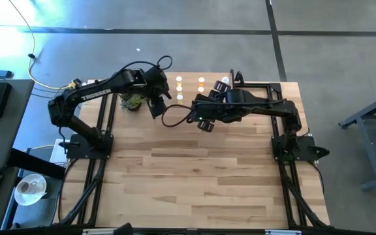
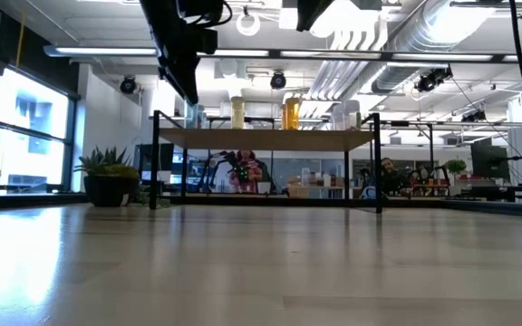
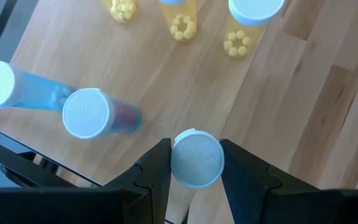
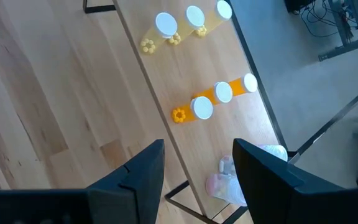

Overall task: Pick and place medicine bottles onto shelf by color
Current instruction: Put the blue pill bottle on the shelf aligned with the blue pill bottles

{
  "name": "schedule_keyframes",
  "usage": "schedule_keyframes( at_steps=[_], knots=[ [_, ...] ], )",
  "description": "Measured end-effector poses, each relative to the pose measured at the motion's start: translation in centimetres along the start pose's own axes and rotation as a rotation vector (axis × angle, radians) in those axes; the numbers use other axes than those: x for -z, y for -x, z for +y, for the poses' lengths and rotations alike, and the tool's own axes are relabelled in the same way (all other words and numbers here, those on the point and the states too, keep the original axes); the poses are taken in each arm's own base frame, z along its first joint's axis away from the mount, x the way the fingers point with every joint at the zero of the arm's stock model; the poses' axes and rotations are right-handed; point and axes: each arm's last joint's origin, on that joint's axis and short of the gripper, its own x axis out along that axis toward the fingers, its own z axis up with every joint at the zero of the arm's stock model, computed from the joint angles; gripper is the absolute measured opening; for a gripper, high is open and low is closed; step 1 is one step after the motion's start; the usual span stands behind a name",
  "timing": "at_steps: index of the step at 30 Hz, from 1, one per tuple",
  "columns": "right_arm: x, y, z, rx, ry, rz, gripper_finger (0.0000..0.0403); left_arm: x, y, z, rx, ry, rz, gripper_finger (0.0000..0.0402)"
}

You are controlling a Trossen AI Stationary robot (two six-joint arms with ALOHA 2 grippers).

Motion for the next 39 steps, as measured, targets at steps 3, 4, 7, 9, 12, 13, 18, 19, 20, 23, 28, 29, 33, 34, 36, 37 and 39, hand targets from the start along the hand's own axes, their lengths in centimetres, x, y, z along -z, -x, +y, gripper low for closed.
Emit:
schedule_keyframes(
  at_steps=[3, 4, 7, 9, 12, 13, 18, 19, 20, 23, 28, 29, 33, 34, 36, 37, 39],
  knots=[
    [0.00, 0.00, 0.00, 0.000, 0.000, 0.000, 0.0181, -0.01, -0.06, 0.16, -0.009, 0.004, 0.002, 0.0115],
    [0.00, 0.00, 0.00, 0.000, 0.000, 0.000, 0.0181, 0.01, -0.06, 0.24, -0.013, 0.006, 0.003, 0.0115],
    [0.00, 0.00, 0.00, 0.000, 0.000, 0.000, 0.0181, 0.04, -0.09, 0.52, -0.022, 0.014, 0.005, 0.0115],
    [0.00, 0.00, 0.00, 0.000, -0.001, 0.000, 0.0181, 0.07, -0.13, 0.73, -0.026, 0.020, 0.006, 0.0115],
    [0.00, 0.00, 0.00, 0.000, -0.001, 0.000, 0.0181, 0.10, -0.16, 1.00, -0.029, 0.028, 0.008, 0.0115],
    [0.00, 0.00, 0.00, 0.000, -0.001, 0.000, 0.0181, 0.10, -0.17, 1.03, -0.030, 0.029, 0.008, 0.0115],
    [0.00, 0.00, 0.00, 0.000, -0.001, 0.000, 0.0181, 0.10, -0.17, 1.01, -0.024, 0.026, 0.007, 0.0115],
    [0.00, 0.00, 0.00, 0.000, -0.001, 0.000, 0.0181, 0.09, -0.17, 0.98, -0.014, 0.026, 0.005, 0.0115],
    [0.00, 0.00, 0.00, 0.000, -0.001, 0.000, 0.0181, 0.08, -0.17, 0.96, -0.007, 0.026, 0.003, 0.0115],
    [0.00, 0.00, 0.00, 0.000, 0.000, 0.000, 0.0181, 0.06, -0.19, 0.95, -0.004, 0.027, 0.002, 0.0118],
    [0.00, 0.00, 0.00, 0.000, 0.000, 0.000, 0.0181, 0.06, -0.23, 0.94, -0.003, 0.027, 0.003, 0.0129],
    [0.00, 0.00, 0.00, 0.000, 0.000, 0.000, 0.0181, 0.10, -0.31, 0.92, -0.001, 0.026, 0.009, 0.0132],
    [0.00, 0.00, 0.00, 0.000, 0.000, 0.000, 0.0181, 0.11, -0.35, 0.91, 0.001, 0.026, 0.010, 0.0143],
    [0.00, 0.00, 0.00, 0.000, 0.000, 0.000, 0.0181, 0.10, -0.35, 0.91, 0.001, 0.022, 0.009, 0.0147],
    [0.00, 0.00, 0.00, 0.000, 0.000, 0.000, 0.0181, 0.07, -0.35, 0.91, 0.001, 0.020, 0.006, 0.0154],
    [0.00, 0.00, 0.00, 0.000, 0.000, 0.000, 0.0181, 0.03, -0.35, 0.91, 0.000, 0.019, 0.002, 0.0157],
    [0.00, 0.00, 0.00, 0.000, 0.000, 0.000, 0.0181, -0.06, -0.35, 0.92, -0.001, 0.019, -0.007, 0.0165]
  ],
)
